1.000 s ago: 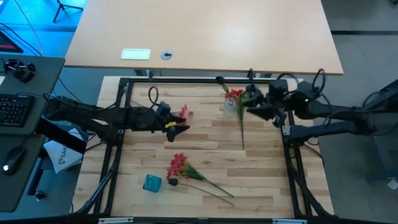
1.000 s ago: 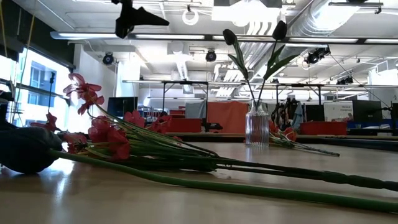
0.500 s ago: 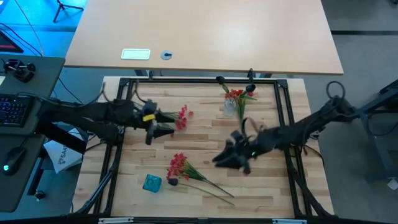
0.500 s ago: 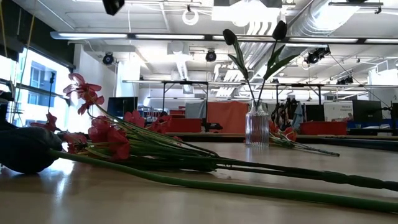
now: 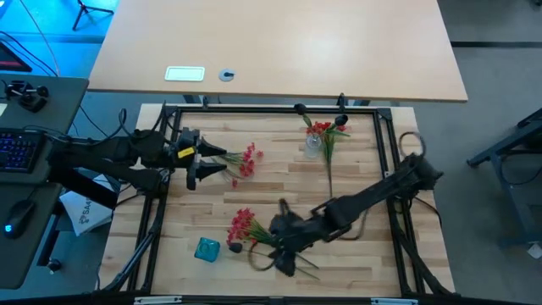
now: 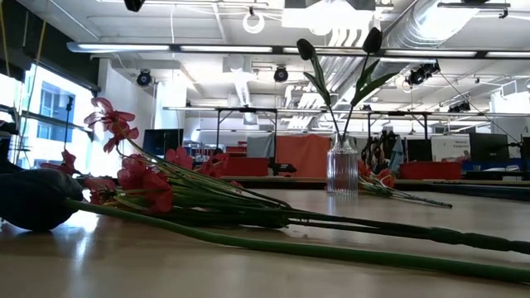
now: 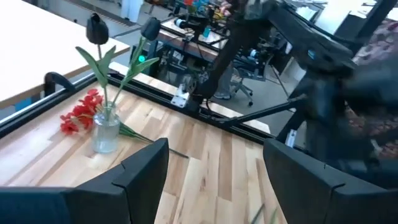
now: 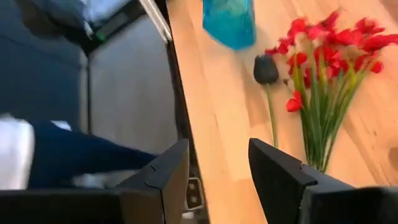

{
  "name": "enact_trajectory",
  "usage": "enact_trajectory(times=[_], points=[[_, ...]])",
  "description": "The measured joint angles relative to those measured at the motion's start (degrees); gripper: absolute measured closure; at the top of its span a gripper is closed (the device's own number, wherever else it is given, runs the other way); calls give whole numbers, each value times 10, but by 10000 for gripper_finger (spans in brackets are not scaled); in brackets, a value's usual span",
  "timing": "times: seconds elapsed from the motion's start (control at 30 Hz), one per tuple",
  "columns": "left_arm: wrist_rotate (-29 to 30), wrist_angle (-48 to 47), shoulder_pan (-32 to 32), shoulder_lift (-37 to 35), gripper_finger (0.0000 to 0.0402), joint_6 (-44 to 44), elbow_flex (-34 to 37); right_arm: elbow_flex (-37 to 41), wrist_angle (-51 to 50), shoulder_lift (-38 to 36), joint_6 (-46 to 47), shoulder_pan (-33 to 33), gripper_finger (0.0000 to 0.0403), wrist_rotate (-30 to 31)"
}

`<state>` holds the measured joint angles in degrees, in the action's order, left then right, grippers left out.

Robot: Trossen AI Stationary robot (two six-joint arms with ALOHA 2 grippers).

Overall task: Sort flowers into vase by color
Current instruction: Put the black tulip into the transparent vase

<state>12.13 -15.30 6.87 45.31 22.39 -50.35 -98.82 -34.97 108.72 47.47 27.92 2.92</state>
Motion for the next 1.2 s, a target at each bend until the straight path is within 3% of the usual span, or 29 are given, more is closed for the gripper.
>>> enact_trajectory(times=[0.2, 0.43, 0.73, 0.97, 1.2], points=[[36, -1, 0, 2, 151, 14, 0, -133, -120, 121, -65, 0, 242, 0], [51, 1, 0, 2, 151, 29, 0, -210, -167, 221, -89, 0, 242, 11], [52, 1, 0, 2, 151, 31, 0, -220, -168, 292, -69, 9, 242, 2], [53, 1, 0, 2, 151, 31, 0, -220, -178, 313, -59, 5, 242, 55], [53, 1, 0, 2, 151, 30, 0, -219, -175, 332, -75, 6, 242, 37]])
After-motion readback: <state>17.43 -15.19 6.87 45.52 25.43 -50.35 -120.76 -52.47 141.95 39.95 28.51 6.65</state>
